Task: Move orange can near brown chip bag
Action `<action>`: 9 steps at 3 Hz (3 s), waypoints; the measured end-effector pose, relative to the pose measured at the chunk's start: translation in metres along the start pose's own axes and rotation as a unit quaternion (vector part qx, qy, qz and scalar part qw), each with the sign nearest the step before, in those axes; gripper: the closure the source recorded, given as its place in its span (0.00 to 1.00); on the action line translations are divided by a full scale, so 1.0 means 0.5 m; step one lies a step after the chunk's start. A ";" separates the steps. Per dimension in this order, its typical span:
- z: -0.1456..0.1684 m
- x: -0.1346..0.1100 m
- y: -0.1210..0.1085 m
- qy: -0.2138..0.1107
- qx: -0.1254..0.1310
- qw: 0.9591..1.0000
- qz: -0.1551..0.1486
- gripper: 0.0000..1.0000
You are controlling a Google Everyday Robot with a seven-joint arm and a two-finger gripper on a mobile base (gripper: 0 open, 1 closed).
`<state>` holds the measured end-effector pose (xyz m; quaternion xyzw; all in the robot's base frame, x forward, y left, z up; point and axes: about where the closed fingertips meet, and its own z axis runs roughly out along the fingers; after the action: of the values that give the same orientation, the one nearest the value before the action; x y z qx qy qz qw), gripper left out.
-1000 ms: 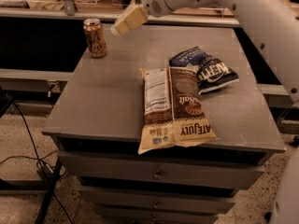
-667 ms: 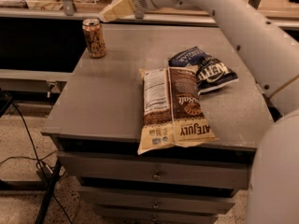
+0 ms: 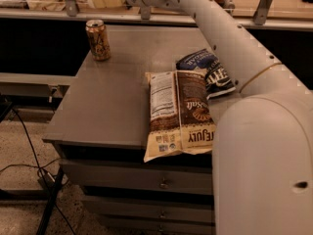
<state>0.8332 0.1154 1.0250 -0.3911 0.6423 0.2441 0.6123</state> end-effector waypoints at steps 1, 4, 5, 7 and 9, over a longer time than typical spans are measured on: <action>0.011 0.012 0.020 0.012 -0.024 1.000 0.014 0.00; 0.013 0.101 0.098 0.061 -0.086 0.994 0.007 0.00; 0.046 0.168 0.184 0.080 -0.122 0.989 0.026 0.00; 0.054 0.174 0.193 0.081 -0.125 0.988 0.027 0.16; 0.062 0.177 0.203 0.082 -0.130 0.988 0.027 0.63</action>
Offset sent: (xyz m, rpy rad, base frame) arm -0.0102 0.0089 -0.0163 -0.0715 0.0404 0.0755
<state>0.7752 0.1803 0.9176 -0.4681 0.6638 0.3090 0.4947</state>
